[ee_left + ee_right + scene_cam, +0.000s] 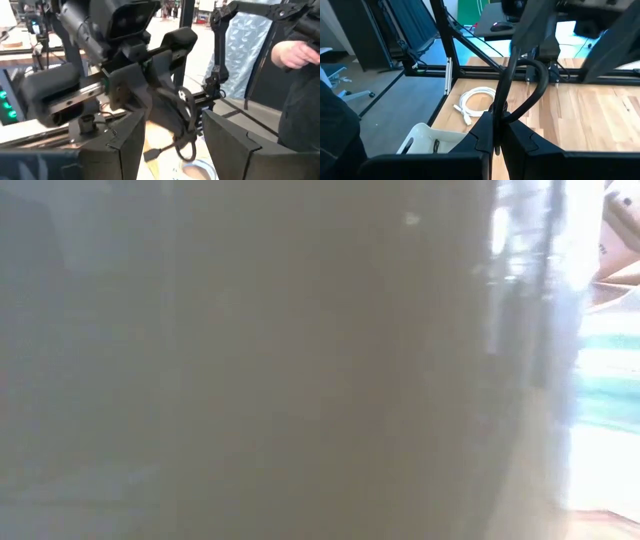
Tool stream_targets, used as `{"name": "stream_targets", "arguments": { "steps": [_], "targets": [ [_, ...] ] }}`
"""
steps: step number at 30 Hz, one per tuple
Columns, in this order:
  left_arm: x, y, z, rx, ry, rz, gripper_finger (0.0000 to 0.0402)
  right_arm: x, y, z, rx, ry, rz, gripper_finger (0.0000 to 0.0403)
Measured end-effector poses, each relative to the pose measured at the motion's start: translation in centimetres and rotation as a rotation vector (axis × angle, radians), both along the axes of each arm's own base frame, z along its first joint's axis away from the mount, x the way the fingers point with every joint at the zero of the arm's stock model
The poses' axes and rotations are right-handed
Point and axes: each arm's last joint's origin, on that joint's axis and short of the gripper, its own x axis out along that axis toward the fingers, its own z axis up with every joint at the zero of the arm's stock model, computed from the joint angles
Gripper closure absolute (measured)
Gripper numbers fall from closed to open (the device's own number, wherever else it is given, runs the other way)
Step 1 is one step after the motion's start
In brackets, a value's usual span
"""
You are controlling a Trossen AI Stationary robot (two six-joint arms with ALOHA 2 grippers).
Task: Pick & Place USB Port
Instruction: Put the black USB cable into the gray bin
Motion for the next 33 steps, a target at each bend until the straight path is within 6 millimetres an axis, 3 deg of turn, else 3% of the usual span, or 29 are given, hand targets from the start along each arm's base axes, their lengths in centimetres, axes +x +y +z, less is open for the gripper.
{"name": "stream_targets", "arguments": {
  "steps": [15, 18, 23, 29, 33],
  "targets": [
    [1.7, -0.1, -1.5, -0.01, 0.023, 0.014, 0.0212, 0.3, -0.7, 0.0, -0.005, -0.012, -0.019, 0.039],
    [1.7, -0.1, -1.5, -0.009, 0.022, 0.01, 0.0249, 0.3, -0.7, -0.1, -0.005, -0.007, -0.02, 0.039],
    [1.7, -0.1, -1.5, 0.035, -0.009, -0.018, 0.0383, 0.2, -0.7, -0.1, -0.008, -0.007, -0.027, 0.039],
    [1.7, -0.1, -1.5, 0.04, -0.01, -0.015, 0.0396, 0.3, -0.7, -0.1, 0.009, -0.001, -0.046, 0.0387],
    [1.7, -0.1, -1.5, 0.043, -0.012, -0.007, 0.0398, 0.3, -0.8, 0.0, 0.053, 0.01, -0.079, 0.0341]
  ]
}}
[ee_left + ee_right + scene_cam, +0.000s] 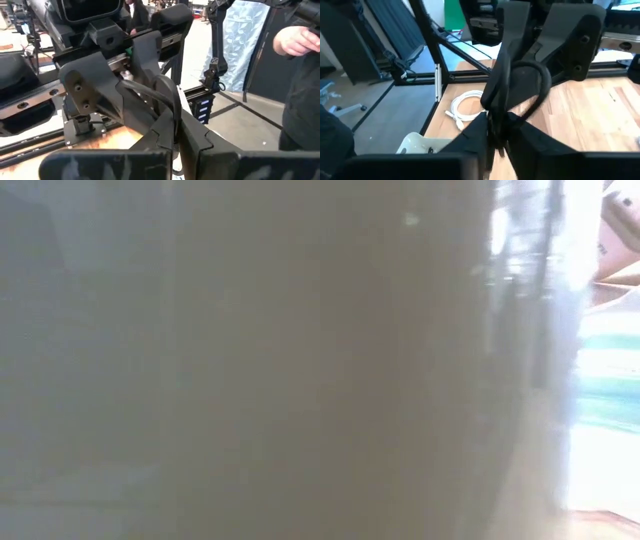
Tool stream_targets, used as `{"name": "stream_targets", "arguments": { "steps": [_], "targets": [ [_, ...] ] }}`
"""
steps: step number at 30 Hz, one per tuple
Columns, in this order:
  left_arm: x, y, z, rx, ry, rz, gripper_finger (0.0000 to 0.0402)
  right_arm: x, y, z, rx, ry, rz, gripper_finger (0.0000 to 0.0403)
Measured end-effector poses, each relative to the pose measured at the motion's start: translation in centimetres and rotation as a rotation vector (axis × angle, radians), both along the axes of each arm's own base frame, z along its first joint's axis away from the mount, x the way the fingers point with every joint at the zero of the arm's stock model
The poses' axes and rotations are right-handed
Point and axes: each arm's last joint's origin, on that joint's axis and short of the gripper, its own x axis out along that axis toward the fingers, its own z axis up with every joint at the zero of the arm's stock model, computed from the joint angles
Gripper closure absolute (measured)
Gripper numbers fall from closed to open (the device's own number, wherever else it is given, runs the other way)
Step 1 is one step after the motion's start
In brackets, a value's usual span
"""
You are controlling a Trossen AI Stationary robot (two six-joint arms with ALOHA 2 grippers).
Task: Pick & Place USB Port
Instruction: Put the black USB cable into the gray bin
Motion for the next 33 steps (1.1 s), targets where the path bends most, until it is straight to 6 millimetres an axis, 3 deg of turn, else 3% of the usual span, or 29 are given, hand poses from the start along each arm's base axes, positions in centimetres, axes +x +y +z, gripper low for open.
{"name": "stream_targets", "arguments": {
  "steps": [10, 17, 23, 28, 33],
  "targets": [
    [-1.3, -0.2, 1.0, 0.028, -0.016, -0.011, 0.04, -0.1, 1.4, 0.3, 0.024, -0.024, 0.02, 0.0231],
    [-6.2, -1.4, 2.4, 0.103, 0.127, 0.013, 0.04, -0.6, 2.4, 0.7, 0.018, -0.037, 0.027, 0.02],
    [-10.4, -4.8, 3.6, 0.121, 0.229, 0.051, 0.0401, -0.9, 3.3, 0.7, 0.011, -0.044, 0.037, 0.0199],
    [-11.7, -8.7, 3.2, 0.072, 0.345, 0.124, 0.0401, -1.0, 3.3, 0.8, 0.006, -0.045, 0.037, 0.0199],
    [-11.5, -12.9, 2.4, -0.015, 0.405, 0.246, 0.0401, -1.8, 2.8, 1.4, -0.056, -0.081, 0.041, 0.0199]
  ]
}}
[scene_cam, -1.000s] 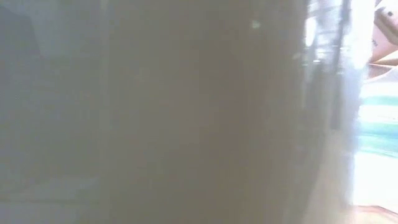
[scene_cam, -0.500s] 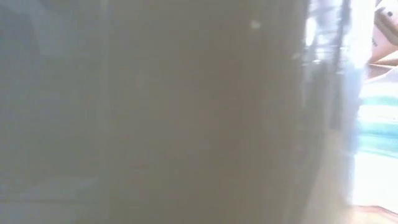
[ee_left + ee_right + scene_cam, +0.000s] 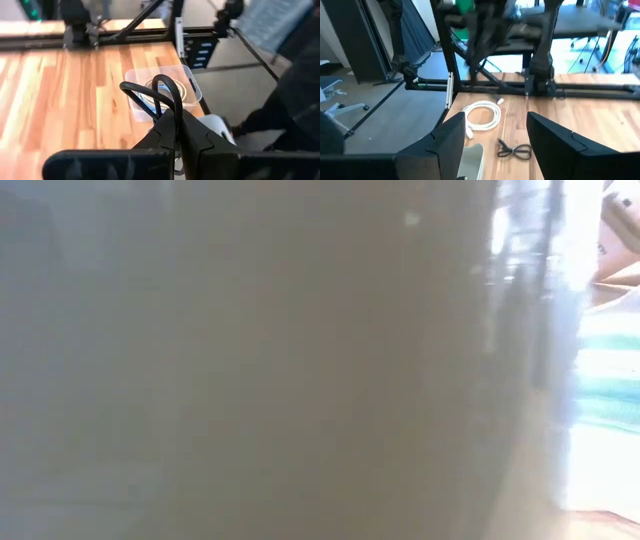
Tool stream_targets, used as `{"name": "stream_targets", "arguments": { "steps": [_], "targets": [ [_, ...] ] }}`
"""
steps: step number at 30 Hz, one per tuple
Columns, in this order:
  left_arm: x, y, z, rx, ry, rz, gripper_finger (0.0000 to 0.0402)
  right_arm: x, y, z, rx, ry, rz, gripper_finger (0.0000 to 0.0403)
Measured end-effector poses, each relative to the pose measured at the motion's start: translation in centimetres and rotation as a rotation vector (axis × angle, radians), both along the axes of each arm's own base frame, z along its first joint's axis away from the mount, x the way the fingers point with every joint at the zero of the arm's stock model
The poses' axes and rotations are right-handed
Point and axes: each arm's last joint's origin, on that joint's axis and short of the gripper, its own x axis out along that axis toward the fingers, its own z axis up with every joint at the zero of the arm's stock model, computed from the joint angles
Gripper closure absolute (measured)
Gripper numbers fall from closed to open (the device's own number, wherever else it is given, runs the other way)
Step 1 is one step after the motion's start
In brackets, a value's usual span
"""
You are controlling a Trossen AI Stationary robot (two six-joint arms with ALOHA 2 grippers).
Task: Pick & Place USB Port
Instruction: Put the black USB cable into the gray bin
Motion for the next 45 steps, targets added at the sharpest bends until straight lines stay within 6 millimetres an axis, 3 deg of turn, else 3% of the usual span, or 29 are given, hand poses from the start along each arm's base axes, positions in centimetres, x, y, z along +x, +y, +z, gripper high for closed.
{"name": "stream_targets", "arguments": {
  "steps": [7, 14, 20, 24, 31, 37, 45],
  "targets": [
    [2.3, -5.2, -2.5, -0.15, 0.025, 0.241, 0.0402, -2.2, -0.7, 1.2, 0.0, -0.025, -0.007, 0.0199],
    [5.9, -10.2, -7.4, -0.33, 0.085, 0.372, 0.0402, -4.0, -0.5, 1.9, -0.028, -0.035, 0.024, 0.0198],
    [7.6, -12.7, -11.6, -0.429, 0.166, 0.483, 0.0402, -4.5, 0.6, 1.8, -0.025, -0.017, 0.118, 0.0198],
    [7.7, -12.7, -13.4, -0.425, 0.248, 0.552, 0.0402, -4.7, 1.5, 1.6, -0.028, -0.001, 0.16, 0.0198],
    [6.3, -11.7, -15.2, -0.361, 0.445, 0.698, 0.0402, -5.2, 2.7, 1.4, -0.037, 0.013, 0.204, 0.0198],
    [6.2, -11.7, -15.4, -0.374, 0.494, 0.691, 0.0402, -5.3, 2.9, 1.4, -0.039, 0.013, 0.206, 0.0198],
    [7.7, -12.0, -16.7, -0.414, 0.521, 0.648, 0.0402, -5.3, 2.9, 1.4, -0.045, 0.014, 0.205, 0.0199]
  ]
}}
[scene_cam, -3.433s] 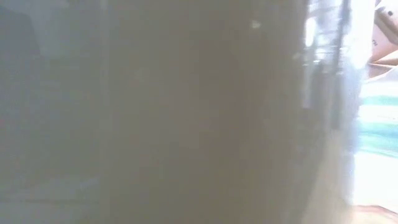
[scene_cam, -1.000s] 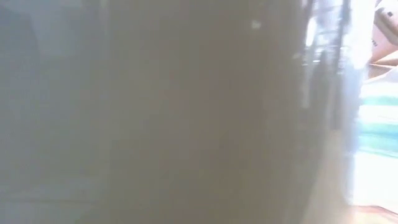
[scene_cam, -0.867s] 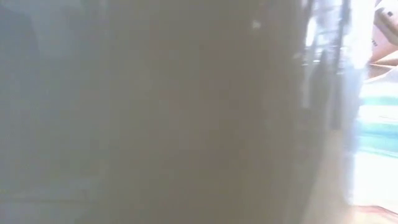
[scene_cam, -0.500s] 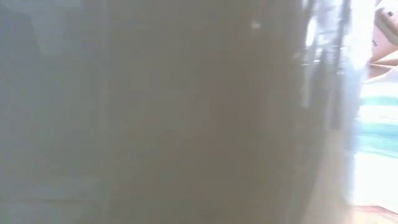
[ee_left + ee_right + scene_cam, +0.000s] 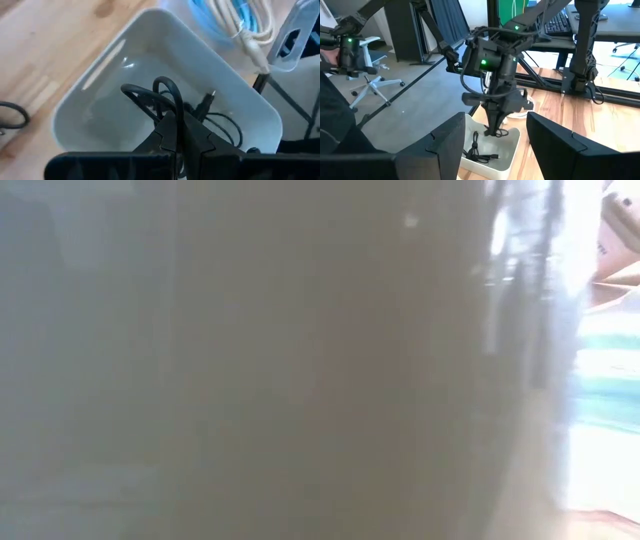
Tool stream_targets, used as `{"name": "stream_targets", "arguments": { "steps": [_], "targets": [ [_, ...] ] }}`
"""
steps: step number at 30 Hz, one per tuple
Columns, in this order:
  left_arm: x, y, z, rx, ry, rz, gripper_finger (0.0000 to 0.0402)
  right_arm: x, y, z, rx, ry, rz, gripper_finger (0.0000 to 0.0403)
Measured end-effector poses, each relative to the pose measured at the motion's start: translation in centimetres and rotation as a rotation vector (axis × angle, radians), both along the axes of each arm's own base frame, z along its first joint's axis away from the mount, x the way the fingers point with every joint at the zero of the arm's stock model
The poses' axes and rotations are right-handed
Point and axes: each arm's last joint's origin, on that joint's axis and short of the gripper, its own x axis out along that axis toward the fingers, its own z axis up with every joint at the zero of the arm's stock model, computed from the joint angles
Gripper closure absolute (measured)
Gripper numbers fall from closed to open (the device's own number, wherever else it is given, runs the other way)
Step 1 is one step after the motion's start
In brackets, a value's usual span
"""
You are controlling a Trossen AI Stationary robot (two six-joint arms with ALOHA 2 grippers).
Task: Pick & Place USB Port
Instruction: Put the black USB cable into the gray bin
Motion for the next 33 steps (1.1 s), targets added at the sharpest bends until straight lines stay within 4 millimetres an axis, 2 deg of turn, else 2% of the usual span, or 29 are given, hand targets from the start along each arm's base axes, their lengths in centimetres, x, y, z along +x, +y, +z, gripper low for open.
{"name": "stream_targets", "arguments": {
  "steps": [6, 12, 25, 28, 33],
  "targets": [
    [1.9, 0.1, -0.6, -0.058, -0.045, -0.059, 0.0402, 0.0, 0.0, -0.1, -0.02, -0.004, 0.0, 0.0198],
    [2.7, 1.1, -1.0, -0.094, -0.015, -0.091, 0.0393, 0.0, 0.0, -0.1, -0.022, -0.002, 0.001, 0.0198],
    [3.3, 2.3, -1.1, -0.078, 0.022, -0.204, 0.0328, -0.2, -0.1, -0.6, -0.042, 0.053, 0.003, 0.0198],
    [3.0, 2.9, -1.1, -0.075, 0.077, -0.21, 0.031, -0.2, -0.1, -0.7, -0.044, 0.058, 0.003, 0.0198],
    [2.1, 4.9, -1.2, -0.132, 0.268, -0.246, 0.0291, -0.2, -0.1, -0.7, -0.044, 0.06, 0.003, 0.0198]
  ]
}}
